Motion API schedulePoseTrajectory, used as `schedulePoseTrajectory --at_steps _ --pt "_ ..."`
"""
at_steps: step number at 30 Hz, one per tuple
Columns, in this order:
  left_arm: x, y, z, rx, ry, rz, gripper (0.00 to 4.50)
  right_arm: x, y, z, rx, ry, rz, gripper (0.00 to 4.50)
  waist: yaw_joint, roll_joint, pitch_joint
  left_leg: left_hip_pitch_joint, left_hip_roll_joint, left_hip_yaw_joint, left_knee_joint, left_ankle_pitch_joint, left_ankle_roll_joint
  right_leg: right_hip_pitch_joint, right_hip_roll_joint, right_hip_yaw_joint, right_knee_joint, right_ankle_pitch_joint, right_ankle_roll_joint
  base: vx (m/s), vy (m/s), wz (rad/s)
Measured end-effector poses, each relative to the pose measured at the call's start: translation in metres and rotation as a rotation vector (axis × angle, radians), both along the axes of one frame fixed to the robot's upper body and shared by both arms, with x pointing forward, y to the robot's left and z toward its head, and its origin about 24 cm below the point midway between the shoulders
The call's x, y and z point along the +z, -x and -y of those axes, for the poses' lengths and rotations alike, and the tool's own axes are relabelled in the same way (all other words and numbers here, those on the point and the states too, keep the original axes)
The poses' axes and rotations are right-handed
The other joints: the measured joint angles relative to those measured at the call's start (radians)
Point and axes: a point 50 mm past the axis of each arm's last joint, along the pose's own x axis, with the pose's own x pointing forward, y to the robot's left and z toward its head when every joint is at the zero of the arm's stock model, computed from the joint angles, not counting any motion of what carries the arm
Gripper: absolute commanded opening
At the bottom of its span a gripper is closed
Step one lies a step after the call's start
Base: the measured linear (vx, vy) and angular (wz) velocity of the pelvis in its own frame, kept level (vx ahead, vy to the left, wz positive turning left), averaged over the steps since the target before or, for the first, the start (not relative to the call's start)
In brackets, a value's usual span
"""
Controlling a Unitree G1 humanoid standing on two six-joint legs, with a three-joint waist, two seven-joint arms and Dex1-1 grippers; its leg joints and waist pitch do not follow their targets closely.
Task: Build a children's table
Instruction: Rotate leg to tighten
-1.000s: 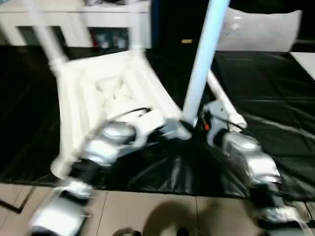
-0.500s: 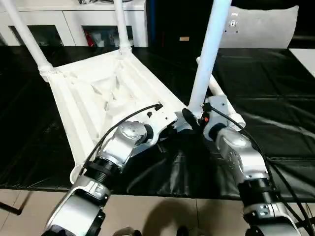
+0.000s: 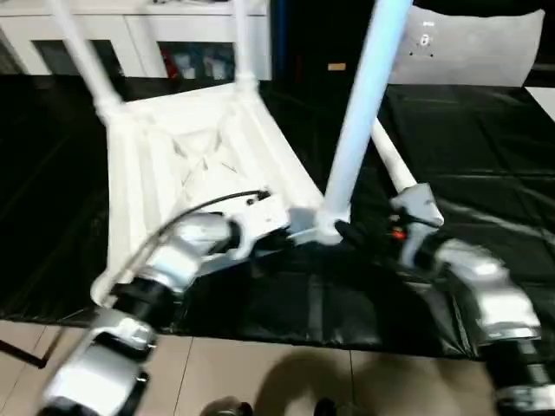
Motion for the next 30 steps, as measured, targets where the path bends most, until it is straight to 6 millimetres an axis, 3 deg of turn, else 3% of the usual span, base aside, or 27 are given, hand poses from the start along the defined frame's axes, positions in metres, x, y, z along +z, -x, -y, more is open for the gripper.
schedulePoseTrajectory --at_steps 10,12,13,15,18,30 --pt "0.0 0.009 -0.005 -0.236 -0.042 -0.029 0.0 -0.005 0.009 -0.016 0.286 0.088 -0.037 4.42 0.044 -0.006 -0.003 -0.001 0.0 0.0 0.003 -0.001 0.002 0.0 -0.001 0.0 0.001 0.0 0.001 0.0 0.0 0.0" --pt "0.001 0.009 -0.006 -0.261 -0.053 -0.025 0.0 -0.005 0.008 -0.02 0.322 0.095 -0.043 4.42 0.044 -0.006 -0.004 -0.001 0.0 0.0 0.004 -0.001 0.002 0.0 -0.001 0.0 0.002 0.0 0.001 0.0 0.0 0.0" --pt "0.001 0.01 -0.006 -0.271 -0.056 -0.027 0.0 -0.005 0.007 -0.022 0.334 0.094 -0.045 4.15 0.044 -0.006 -0.004 -0.001 0.0 0.001 0.004 -0.001 0.002 0.0 -0.001 0.0 0.002 0.0 0.001 0.0 0.0 0.0" --pt "0.001 0.01 -0.006 -0.28 -0.058 -0.025 0.0 -0.006 0.007 -0.022 0.341 0.089 -0.054 4.15 0.045 -0.008 -0.004 -0.001 0.0 0.001 0.004 -0.001 0.002 0.0 -0.002 0.0 0.002 0.0 0.001 0.0 0.0 0.0" --pt "0.002 0.009 -0.007 -0.289 -0.063 -0.025 0.0 -0.007 0.007 -0.024 0.353 0.074 -0.065 3.75 0.044 -0.008 -0.005 -0.001 0.0 0.001 0.004 -0.001 0.002 0.0 -0.002 0.0 0.002 0.0 0.001 0.0 0.0 0.0" --pt "0.003 0.008 -0.007 -0.304 -0.072 -0.026 0.0 -0.009 0.009 -0.024 0.382 0.045 -0.104 2.8 0.044 -0.008 -0.004 -0.001 0.0 0.001 0.004 -0.001 0.002 0.0 -0.002 0.0 0.002 0.0 0.002 0.0 0.0 0.0"
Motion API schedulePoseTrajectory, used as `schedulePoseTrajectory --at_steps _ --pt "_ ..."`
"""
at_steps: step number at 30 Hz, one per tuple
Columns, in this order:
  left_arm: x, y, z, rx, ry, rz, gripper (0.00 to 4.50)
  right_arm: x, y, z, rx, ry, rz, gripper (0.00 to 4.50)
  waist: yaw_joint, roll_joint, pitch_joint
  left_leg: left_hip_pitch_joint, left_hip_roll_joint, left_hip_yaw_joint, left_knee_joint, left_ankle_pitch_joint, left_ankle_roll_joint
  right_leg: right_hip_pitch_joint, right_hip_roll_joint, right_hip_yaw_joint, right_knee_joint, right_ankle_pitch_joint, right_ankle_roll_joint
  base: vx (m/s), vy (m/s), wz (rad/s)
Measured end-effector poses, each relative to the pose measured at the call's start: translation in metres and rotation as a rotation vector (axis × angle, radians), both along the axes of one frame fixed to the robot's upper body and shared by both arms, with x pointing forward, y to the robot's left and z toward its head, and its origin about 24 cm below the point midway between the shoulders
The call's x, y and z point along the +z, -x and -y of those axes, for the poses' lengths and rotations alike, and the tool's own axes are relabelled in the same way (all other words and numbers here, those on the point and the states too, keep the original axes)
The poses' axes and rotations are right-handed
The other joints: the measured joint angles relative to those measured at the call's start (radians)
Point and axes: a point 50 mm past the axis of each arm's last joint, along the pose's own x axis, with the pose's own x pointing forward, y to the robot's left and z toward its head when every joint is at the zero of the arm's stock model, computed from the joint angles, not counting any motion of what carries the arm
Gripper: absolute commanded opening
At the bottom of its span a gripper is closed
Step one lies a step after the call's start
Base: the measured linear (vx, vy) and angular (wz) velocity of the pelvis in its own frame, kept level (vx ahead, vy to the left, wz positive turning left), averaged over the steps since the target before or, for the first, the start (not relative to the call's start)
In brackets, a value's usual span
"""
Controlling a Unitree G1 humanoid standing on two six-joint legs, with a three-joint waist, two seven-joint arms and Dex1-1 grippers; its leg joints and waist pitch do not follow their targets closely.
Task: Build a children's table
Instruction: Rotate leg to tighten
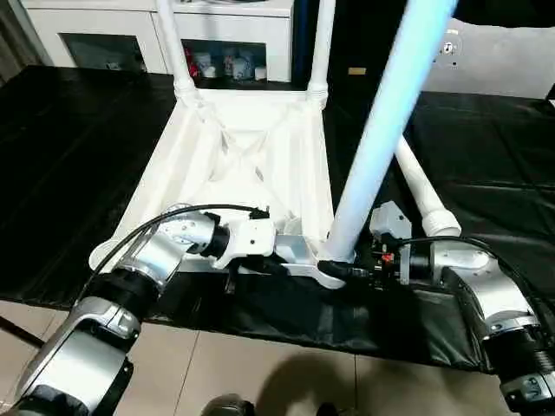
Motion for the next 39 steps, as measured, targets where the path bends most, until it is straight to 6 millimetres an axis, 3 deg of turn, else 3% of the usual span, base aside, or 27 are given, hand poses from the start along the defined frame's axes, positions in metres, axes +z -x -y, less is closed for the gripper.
schedulePoseTrajectory --at_steps 5,9,12,13,16,19,21,22,23,30,34,39 --pt "0.0 -0.001 -0.002 0.033 0.005 -0.023 0.0 -0.001 -0.001 -0.003 -0.026 -0.018 -0.027 2.72 -0.002 0.0 0.0 0.0 0.0 0.0 0.0 0.0 0.0 0.0 0.0 0.0 0.0 0.0 0.0 0.0 0.0 0.0" --pt "-0.001 -0.005 -0.001 0.14 0.024 -0.044 0.0 -0.004 -0.006 -0.015 -0.148 -0.046 -0.04 2.72 -0.013 0.0 0.0 0.003 0.0 0.0 0.0 0.0 -0.006 0.002 0.0 0.0 0.001 0.001 -0.001 0.0 0.0 0.0" --pt "-0.005 -0.009 0.003 0.284 0.055 -0.062 0.0 -0.009 -0.015 -0.027 -0.341 -0.082 -0.071 2.72 -0.04 -0.001 0.0 0.009 0.001 0.001 0.001 0.001 -0.007 0.006 0.0 0.0 0.0 0.001 -0.001 0.0 0.0 0.0" --pt "-0.006 -0.012 0.01 0.365 0.068 -0.058 0.0 -0.009 -0.024 -0.033 -0.463 -0.095 -0.078 2.72 -0.06 -0.002 0.001 0.011 0.003 0.001 0.002 0.001 -0.008 0.009 0.0 -0.004 -0.002 0.001 -0.001 0.0 0.0 0.0" --pt "-0.01 -0.014 0.036 0.492 0.122 -0.077 0.0 -0.009 -0.038 -0.034 -0.673 -0.083 -0.078 2.72 -0.093 -0.002 0.001 0.015 0.007 0.0 0.002 0.001 -0.008 0.019 -0.001 -0.014 -0.016 0.001 0.0 0.0 0.0 0.0" --pt "-0.012 -0.013 0.06 0.588 0.177 -0.09 0.0 -0.008 -0.048 -0.03 -0.815 -0.085 -0.071 2.72 -0.111 -0.002 0.001 0.013 0.007 0.0 0.001 0.0 -0.007 0.02 -0.001 -0.016 -0.022 0.001 0.001 0.0 0.0 0.0" --pt "-0.012 -0.014 0.065 0.613 0.184 -0.083 0.0 -0.008 -0.049 -0.029 -0.849 -0.086 -0.062 2.72 -0.112 -0.001 0.001 0.013 0.007 0.0 0.0 -0.001 -0.006 0.02 -0.001 -0.015 -0.022 0.002 0.001 0.0 0.0 0.0" --pt "-0.011 -0.014 0.068 0.621 0.184 -0.073 0.0 -0.008 -0.049 -0.029 -0.867 -0.092 -0.057 3.27 -0.111 0.0 0.0 0.013 0.006 0.0 -0.001 -0.001 -0.005 0.02 -0.001 -0.015 -0.022 0.002 0.002 0.0 0.0 0.0" --pt "-0.011 -0.014 0.069 0.624 0.185 -0.066 0.0 -0.008 -0.05 -0.029 -0.878 -0.098 -0.055 3.41 -0.109 0.0 0.0 0.013 0.006 0.0 -0.002 -0.001 -0.005 0.02 -0.001 -0.015 -0.022 0.002 0.002 0.0 0.0 0.0" --pt "-0.007 -0.013 0.073 0.619 0.178 -0.035 0.0 -0.004 -0.047 -0.03 -0.898 -0.147 -0.033 3.94 -0.089 0.001 0.0 0.008 0.006 0.0 -0.005 -0.001 -0.003 0.011 -0.001 -0.014 -0.014 0.005 -0.001 0.0 0.0 0.0" --pt "-0.004 -0.014 0.062 0.57 0.173 -0.01 0.0 -0.003 -0.04 -0.022 -0.788 -0.133 -0.004 4.28 -0.078 0.001 0.0 -0.003 0.006 0.0 -0.003 0.001 -0.002 -0.003 -0.001 -0.012 -0.004 0.003 -0.003 0.0 0.0 0.0" --pt "-0.004 -0.013 0.045 0.492 0.155 -0.011 0.0 -0.002 -0.026 -0.002 -0.635 -0.108 0.008 4.43 -0.061 0.004 0.0 -0.004 0.007 0.0 -0.001 0.002 -0.002 -0.004 -0.001 -0.012 -0.003 0.003 -0.004 0.0 0.0 0.0"
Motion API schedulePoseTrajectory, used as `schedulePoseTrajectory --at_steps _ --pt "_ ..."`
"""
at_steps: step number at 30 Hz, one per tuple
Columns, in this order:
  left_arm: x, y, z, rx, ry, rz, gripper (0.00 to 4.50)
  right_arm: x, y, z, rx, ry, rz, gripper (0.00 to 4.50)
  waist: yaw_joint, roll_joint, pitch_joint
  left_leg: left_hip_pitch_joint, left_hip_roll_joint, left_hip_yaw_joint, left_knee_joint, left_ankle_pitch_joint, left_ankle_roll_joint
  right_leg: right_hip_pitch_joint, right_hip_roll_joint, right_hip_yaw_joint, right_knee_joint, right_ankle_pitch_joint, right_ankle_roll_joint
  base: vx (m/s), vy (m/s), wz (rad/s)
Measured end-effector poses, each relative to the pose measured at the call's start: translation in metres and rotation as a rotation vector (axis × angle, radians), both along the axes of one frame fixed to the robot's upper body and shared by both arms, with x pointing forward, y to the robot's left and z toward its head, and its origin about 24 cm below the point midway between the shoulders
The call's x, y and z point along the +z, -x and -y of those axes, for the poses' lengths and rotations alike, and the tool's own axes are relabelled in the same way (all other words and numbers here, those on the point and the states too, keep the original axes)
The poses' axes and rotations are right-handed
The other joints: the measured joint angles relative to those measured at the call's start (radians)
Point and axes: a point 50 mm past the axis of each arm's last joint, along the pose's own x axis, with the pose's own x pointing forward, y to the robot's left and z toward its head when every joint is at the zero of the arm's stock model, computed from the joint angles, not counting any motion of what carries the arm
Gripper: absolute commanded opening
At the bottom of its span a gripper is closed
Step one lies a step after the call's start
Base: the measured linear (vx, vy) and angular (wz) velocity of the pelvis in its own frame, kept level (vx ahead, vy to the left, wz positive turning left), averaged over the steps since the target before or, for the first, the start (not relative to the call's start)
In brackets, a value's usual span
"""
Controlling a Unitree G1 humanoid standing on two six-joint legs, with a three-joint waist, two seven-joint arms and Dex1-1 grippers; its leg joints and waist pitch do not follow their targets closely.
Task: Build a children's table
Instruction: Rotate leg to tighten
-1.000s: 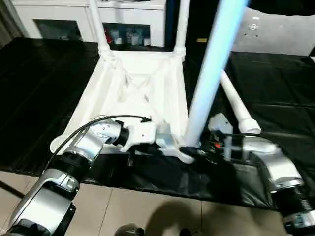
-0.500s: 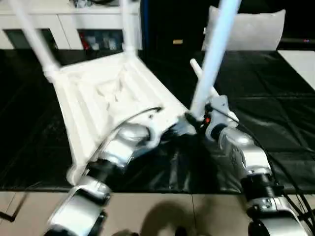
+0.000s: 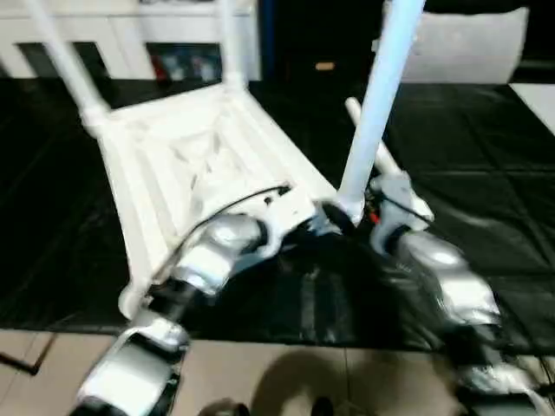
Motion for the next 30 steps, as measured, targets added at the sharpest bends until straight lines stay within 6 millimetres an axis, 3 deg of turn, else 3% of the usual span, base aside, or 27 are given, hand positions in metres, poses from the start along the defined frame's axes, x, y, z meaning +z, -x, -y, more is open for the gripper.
schedulePoseTrajectory --at_steps 5,9,21,23,30 --pt "-0.001 0.002 -0.016 -0.099 -0.025 0.005 0.0 0.009 0.006 0.017 0.145 0.07 0.04 4.43 0.009 0.0 0.0 0.0 0.0 0.0 0.002 0.0 0.0 0.001 0.0 0.001 0.0 0.001 0.0 0.0 0.0 0.0" --pt "0.0 0.006 -0.03 -0.203 -0.065 0.002 0.0 0.015 0.013 0.029 0.269 0.115 0.047 4.43 0.031 0.0 0.0 0.001 0.0 0.0 0.002 0.0 0.0 0.001 0.0 0.001 0.0 0.001 0.0 0.0 0.0 0.0" --pt "0.001 0.021 -0.04 -0.492 -0.135 -0.018 0.0 0.008 0.033 0.011 0.65 0.178 0.009 4.43 0.079 0.001 -0.001 0.001 0.0 0.001 0.003 -0.001 0.001 0.002 0.0 0.002 0.0 0.001 0.001 0.0 0.0 0.0" --pt "0.003 0.021 -0.038 -0.523 -0.143 -0.012 0.0 0.007 0.034 0.009 0.677 0.173 -0.001 4.18 0.087 0.001 -0.001 0.002 0.0 0.001 0.003 -0.001 0.001 0.003 0.0 0.003 0.0 0.001 0.001 0.0 0.0 0.0" --pt "0.003 0.02 -0.039 -0.553 -0.156 -0.009 0.0 0.007 0.034 0.009 0.729 0.136 -0.038 3.62 0.086 0.0 -0.001 0.003 0.0 0.002 0.003 -0.001 0.001 0.004 0.0 0.003 0.0 0.001 0.001 0.0 0.0 0.0"
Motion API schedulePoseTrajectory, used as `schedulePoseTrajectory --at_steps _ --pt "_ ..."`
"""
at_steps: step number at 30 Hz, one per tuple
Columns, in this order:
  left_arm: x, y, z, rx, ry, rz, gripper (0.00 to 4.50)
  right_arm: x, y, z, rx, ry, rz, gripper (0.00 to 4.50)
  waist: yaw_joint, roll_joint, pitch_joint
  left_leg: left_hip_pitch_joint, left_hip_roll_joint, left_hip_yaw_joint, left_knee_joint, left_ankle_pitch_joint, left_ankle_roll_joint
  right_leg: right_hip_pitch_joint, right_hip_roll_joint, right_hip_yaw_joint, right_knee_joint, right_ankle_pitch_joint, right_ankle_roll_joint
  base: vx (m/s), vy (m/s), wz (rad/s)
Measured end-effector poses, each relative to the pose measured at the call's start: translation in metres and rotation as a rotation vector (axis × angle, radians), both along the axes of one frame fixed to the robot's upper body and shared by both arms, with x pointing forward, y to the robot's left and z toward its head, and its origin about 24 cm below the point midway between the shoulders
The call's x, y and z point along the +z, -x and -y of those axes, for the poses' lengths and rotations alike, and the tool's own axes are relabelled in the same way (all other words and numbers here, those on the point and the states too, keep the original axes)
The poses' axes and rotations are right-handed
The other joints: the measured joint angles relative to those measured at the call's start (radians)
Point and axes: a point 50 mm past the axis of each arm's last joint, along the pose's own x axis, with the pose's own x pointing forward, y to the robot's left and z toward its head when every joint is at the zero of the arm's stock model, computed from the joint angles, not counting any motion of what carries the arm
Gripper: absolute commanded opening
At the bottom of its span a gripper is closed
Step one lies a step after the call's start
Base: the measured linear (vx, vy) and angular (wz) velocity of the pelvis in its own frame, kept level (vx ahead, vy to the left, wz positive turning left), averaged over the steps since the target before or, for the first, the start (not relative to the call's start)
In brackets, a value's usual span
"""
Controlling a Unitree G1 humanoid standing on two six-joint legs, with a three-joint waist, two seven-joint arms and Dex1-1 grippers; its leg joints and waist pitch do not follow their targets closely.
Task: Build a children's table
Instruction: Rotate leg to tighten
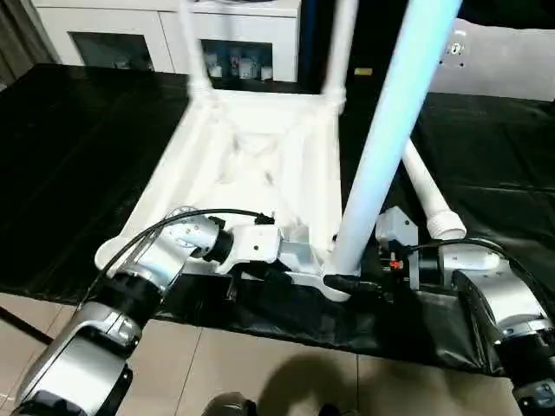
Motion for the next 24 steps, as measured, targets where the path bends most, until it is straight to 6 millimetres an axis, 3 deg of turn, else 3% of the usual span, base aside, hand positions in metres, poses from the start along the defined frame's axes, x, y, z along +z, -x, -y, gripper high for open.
schedulePoseTrajectory --at_steps 4,16,18,21,24 --pt "0.0 -0.001 -0.001 -0.007 -0.002 -0.002 0.0 -0.001 0.001 0.001 0.018 -0.002 -0.015 3.16 0.0 0.0 0.0 0.0 0.0 0.0 0.0 0.0 0.0 0.0 0.0 0.0 0.0 0.0 0.0 0.0 0.0 0.0" --pt "-0.003 -0.001 -0.001 0.07 0.032 -0.039 0.0 -0.007 0.002 -0.007 -0.058 -0.061 -0.028 2.73 -0.004 -0.001 -0.001 0.003 0.0 0.0 0.0 -0.001 -0.002 0.002 0.0 0.0 0.0 0.0 0.0 0.0 0.0 0.0" --pt "-0.004 -0.002 -0.003 0.125 0.041 -0.049 0.0 -0.01 -0.001 -0.011 -0.123 -0.081 -0.026 2.72 -0.017 -0.001 -0.001 0.006 0.0 0.001 -0.001 -0.001 -0.006 0.004 0.0 0.0 -0.001 0.0 0.0 0.0 0.0 0.0" --pt "-0.009 -0.005 -0.001 0.286 0.084 -0.071 0.0 -0.016 -0.01 -0.02 -0.325 -0.122 -0.052 2.72 -0.055 -0.001 0.0 0.014 0.001 0.001 0.0 -0.001 -0.007 0.012 0.0 -0.003 -0.005 0.0 0.0 0.0 0.0 0.0" --pt "-0.013 -0.008 0.017 0.44 0.134 -0.101 0.0 -0.019 -0.023 -0.024 -0.57 -0.156 -0.054 2.72 -0.1 0.001 0.0 0.017 0.01 0.0 0.0 -0.001 -0.007 0.025 -0.001 -0.024 -0.023 0.0 0.001 0.0 0.0 0.0"
